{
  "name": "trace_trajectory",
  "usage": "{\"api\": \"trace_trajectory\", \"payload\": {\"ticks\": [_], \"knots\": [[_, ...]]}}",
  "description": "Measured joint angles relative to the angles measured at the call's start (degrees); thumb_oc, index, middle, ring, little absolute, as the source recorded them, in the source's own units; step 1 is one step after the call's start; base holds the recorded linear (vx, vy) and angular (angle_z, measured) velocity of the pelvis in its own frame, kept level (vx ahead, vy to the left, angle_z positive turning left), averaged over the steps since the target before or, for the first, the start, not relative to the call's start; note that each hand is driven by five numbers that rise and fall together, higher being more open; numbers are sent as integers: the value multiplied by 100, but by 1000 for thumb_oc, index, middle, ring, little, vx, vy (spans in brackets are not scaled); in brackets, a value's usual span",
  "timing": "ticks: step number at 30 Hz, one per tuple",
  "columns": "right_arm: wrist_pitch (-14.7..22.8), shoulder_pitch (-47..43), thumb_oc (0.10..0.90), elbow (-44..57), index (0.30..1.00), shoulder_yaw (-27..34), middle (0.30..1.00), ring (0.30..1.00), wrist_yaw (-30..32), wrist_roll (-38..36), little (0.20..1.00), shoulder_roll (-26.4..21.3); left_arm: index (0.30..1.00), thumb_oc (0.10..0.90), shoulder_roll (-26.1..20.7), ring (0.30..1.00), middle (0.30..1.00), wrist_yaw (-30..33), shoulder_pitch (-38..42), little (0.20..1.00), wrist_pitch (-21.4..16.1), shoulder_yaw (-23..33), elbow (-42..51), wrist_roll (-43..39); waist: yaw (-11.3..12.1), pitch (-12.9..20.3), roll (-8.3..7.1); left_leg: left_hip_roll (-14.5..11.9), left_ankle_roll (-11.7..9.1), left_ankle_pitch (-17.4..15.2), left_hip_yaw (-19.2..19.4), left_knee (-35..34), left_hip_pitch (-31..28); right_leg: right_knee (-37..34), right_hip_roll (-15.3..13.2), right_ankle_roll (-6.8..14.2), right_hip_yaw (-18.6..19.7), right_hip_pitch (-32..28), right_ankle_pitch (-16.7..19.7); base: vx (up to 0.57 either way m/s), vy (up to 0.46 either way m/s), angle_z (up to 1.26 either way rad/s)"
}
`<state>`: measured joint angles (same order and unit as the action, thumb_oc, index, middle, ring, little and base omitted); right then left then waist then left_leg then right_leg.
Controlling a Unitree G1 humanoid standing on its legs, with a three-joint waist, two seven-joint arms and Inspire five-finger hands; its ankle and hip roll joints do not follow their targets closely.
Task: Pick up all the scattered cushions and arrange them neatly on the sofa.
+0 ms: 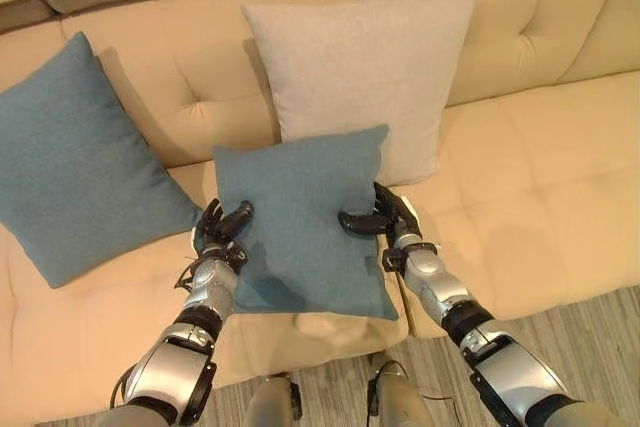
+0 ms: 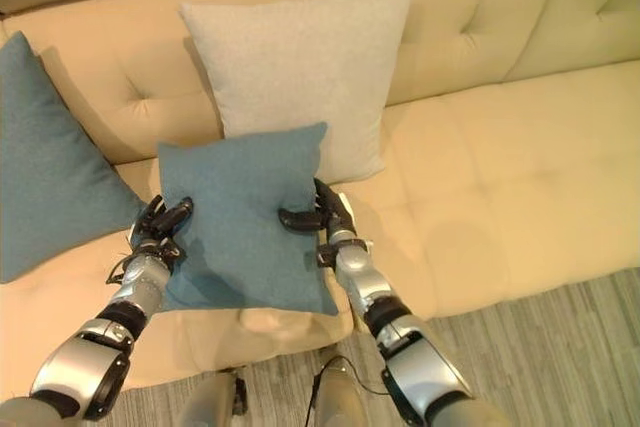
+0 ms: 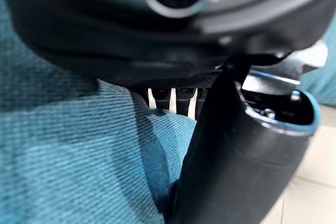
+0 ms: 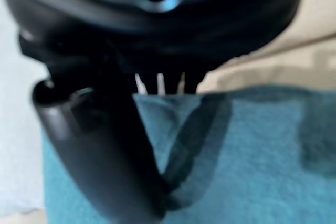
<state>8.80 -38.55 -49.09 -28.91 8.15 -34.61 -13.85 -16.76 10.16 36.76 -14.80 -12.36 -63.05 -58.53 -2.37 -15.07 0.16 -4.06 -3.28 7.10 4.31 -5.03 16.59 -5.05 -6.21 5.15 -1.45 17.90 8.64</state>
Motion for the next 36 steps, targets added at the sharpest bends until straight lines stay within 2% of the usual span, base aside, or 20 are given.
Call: {"api": "trace_trajectory", "payload": {"ticks": [2, 3, 4, 5, 6, 13, 14, 16, 17, 20, 21, 23, 26, 27, 29, 31, 32, 34, 35, 36], "knots": [[7, 3, 800, -24, 900, -49, 900, 900, -115, -111, 900, 40, 900, 800, -24, 900, 900, -170, 12, 900, -3, -1, -178, -1, 0, -9, -16, 2, 0, -1, 22, 0, -26, 1, -3, -1, 14, -14, 1, 3, -7, -6], [7, -12, 800, -43, 900, -73, 900, 900, -155, -176, 900, 47, 554, 569, -62, 554, 554, -268, 14, 554, 5, -61, -226, 1, -3, -12, -18, 2, 0, -1, 28, 0, -45, 3, -2, 0, 16, -30, 1, 0, 0, 0], [16, -21, 723, -81, 785, -97, 785, 785, -173, -179, 785, 49, 300, 400, -65, 300, 300, -316, 12, 300, 10, -67, -237, 2, 2, -13, -20, 2, -1, -1, 32, 0, -60, 10, -2, -1, 18, -39, 1, 0, 0, 0], [42, -47, 482, -180, 422, -115, 422, 422, -186, -179, 422, 72, 300, 400, -67, 300, 300, -334, 11, 300, 10, -80, -254, 3, 6, -15, -23, 1, -1, -1, 37, 0, -79, 16, 0, -1, 21, -51, 1, -1, -13, -3], [35, -72, 400, -287, 300, -113, 300, 300, -197, -184, 300, 115, 300, 400, -65, 300, 300, -340, 13, 300, 18, -86, -300, 1, 7, -21, -33, 1, -1, -1, 49, -1, -133, 17, -1, -1, 24, -94, 1, 0, 0, 0], [26, -94, 400, -452, 300, -112, 300, 300, -289, -185, 300, 114, 300, 400, -72, 300, 300, -540, -102, 300, 26, -89, -322, -348, 10, -24, -39, 0, -17, 10, 49, -2, -176, 49, 0, -3, 21, -120, 3, 0, -9, 0], [22, -8, 400, -449, 300, -106, 300, 300, -314, -161, 300, 111, 300, 400, -72, 300, 300, -715, -393, 300, 27, -89, 83, -616, 10, -30, -49, 2, -17, 9, 61, -2, -209, 55, -2, -3, 29, -145, 3, 0, 0, 0], [19, 78, 400, -440, 300, -60, 300, 300, -333, -142, 300, 103, 300, 400, -71, 300, 300, -841, -554, 300, 34, -89, 305, -691, 9, -43, -71, -1, -17, 9, 61, -1, -248, 59, 0, -4, 27, -183, 3, 31, -12, 0], [4, 383, 400, -311, 300, 219, 300, 300, -398, -87, 300, 109, 300, 400, -48, 300, 300, -844, -869, 300, 43, -100, 717, -721, 11, -58, -95, -3, -15, 7, 76, -1, -388, 57, -5, -5, 27, -322, 1, 56, -24, 1], [-40, 1312, 400, 504, 300, 703, 300, 300, -397, -48, 300, 101, 300, 400, -26, 300, 300, -865, -1572, 300, 141, -172, 1519, -725, -8, -82, -120, -8, 13, -49, 102, -4, -724, 29, -9, -10, 16, -664, -22, 70, -18, -2], [-25, 1634, 400, 635, 300, 832, 300, 300, -392, -49, 300, 77, 300, 400, 13, 300, 300, -912, -1796, 300, 216, -291, 1661, -730, -81, -83, -122, -12, 21, -118, 100, -5, -926, -9, -9, 6, 12, -888, -42, 70, -5, 0], [-21, 1799, 400, 720, 300, 937, 300, 300, -381, -48, 300, 41, 300, 400, 36, 300, 300, -915, -1957, 300, 276, -392, 1819, -730, -165, -80, -135, -4, 11, -151, 99, -7, -1007, -11, -20, 27, 15, -967, -89, 62, -9, -3], [-172, 2459, 400, 1980, 300, 1051, 300, 300, -269, 439, 300, -605, 300, 400, 25, 300, 300, -897, -2558, 300, 429, -474, 2882, -728, -312, -85, -122, -29, 14, -154, 149, -12, -1142, -14, -19, 30, 33, -1066, -100, 100, 19, -10], [-223, 2685, 400, 2374, 300, 1371, 300, 300, -210, 687, 300, -641, 300, 400, -56, 300, 300, -896, -2724, 300, 496, -529, 3220, -715, -356, -82, -117, -44, 7, -189, 167, -9, -1288, -15, -10, 4, 42, -1197, -169, 89, 66, -8], [-168, 2997, 400, 3169, 300, 1816, 300, 300, -81, 1105, 300, -573, 300, 400, -130, 300, 300, -917, -2968, 300, 544, -604, 3893, -658, -480, -59, -69, -8, 23, -232, 257, -2, -1501, 14, 20, 6, 199, -1304, -200, 26, 107, -27], [-66, 2881, 400, 3403, 300, 1915, 300, 300, 14, 1192, 300, -510, 300, 400, -122, 300, 300, -946, -2943, 300, 433, -545, 4120, -647, -498, -39, -54, 33, -24, -345, 320, 160, -1537, 145, 40, 3, 494, -1180, -232, -22, 208, -74], [-59, 2738, 400, 3409, 300, 1906, 300, 300, 36, 1210, 300, -432, 300, 400, -108, 300, 300, -947, -2901, 300, 357, -437, 4119, -647, -458, -48, -117, 91, 67, -475, 58, 539, -1492, 419, 47, 28, 862, -1033, -223, -68, 271, -112], [-52, 2613, 400, 3408, 300, 1769, 300, 300, 71, 1217, 300, -263, 300, 400, -96, 300, 300, -946, -2903, 300, 253, -220, 4114, -647, -440, -28, -265, 494, 449, -1113, -1240, 1576, -1449, 1020, 63, 184, 1640, -673, -279, -115, 409, -121], [-59, 2612, 400, 3409, 300, 1708, 300, 300, 68, 1216, 300, -273, 300, 400, -98, 300, 300, -947, -2927, 300, 218, -187, 4109, -648, -386, -11, -317, 648, 582, -1358, -1700, 1841, -1546, 1092, 111, 282, 1957, -610, -252, -270, 527, -150], [-104, 2631, 400, 3404, 300, 1628, 300, 300, 42, 1217, 300, -270, 300, 400, -157, 300, 300, -947, -2977, 300, 255, -88, 4056, -646, -198, -12, -331, 860, 778, -1872, -2397, 2306, -1827, 1114, 272, 548, 2629, -623, -312, -227, 313, -160]]}}
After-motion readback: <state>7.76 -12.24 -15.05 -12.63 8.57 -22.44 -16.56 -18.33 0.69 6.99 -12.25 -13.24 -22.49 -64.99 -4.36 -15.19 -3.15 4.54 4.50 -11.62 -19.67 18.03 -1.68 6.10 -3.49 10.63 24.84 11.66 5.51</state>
